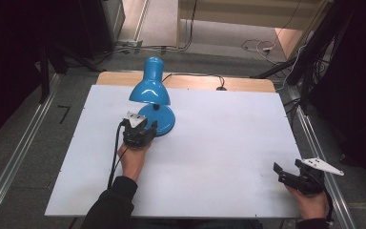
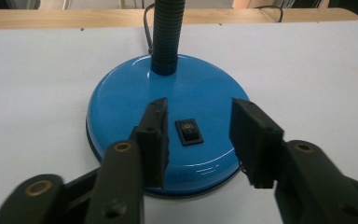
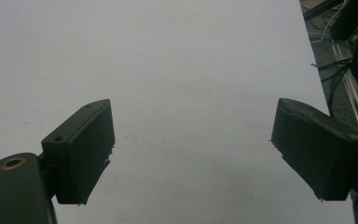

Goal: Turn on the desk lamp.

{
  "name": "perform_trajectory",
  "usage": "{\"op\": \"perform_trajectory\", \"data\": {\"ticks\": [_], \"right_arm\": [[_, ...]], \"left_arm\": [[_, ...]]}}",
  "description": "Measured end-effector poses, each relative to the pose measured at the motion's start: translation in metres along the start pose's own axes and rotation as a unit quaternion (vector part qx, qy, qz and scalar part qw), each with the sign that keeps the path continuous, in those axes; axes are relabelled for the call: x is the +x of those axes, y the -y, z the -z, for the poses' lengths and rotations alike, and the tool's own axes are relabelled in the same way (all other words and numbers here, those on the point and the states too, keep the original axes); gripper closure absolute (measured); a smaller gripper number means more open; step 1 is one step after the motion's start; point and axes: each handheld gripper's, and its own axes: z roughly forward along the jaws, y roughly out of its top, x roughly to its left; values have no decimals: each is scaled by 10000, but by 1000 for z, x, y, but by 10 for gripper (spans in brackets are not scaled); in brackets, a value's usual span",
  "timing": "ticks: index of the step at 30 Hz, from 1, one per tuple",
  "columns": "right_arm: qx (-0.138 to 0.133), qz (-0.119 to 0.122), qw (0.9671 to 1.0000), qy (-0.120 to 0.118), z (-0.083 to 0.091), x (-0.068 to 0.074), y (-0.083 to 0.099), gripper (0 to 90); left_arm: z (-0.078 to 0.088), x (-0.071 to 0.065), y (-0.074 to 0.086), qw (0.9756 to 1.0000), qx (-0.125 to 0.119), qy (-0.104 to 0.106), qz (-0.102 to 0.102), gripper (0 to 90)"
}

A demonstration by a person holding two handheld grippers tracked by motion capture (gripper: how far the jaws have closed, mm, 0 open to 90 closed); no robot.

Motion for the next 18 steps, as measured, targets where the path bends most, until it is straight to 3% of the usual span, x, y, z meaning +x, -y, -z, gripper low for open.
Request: {"op": "perform_trajectory", "data": {"ticks": [9,14,18], "right_arm": [[2,-14,10000,5,-1,0,0,118],[3,-20,10000,4,-1,0,0,118],[-5,-18,10000,-1,-1,0,0,118]], "left_arm": [[-5,3,0,9997,89,76,217,784],[-9,3,-3,9996,211,144,92,876],[-10,1,-6,9996,244,153,-19,900]]}}
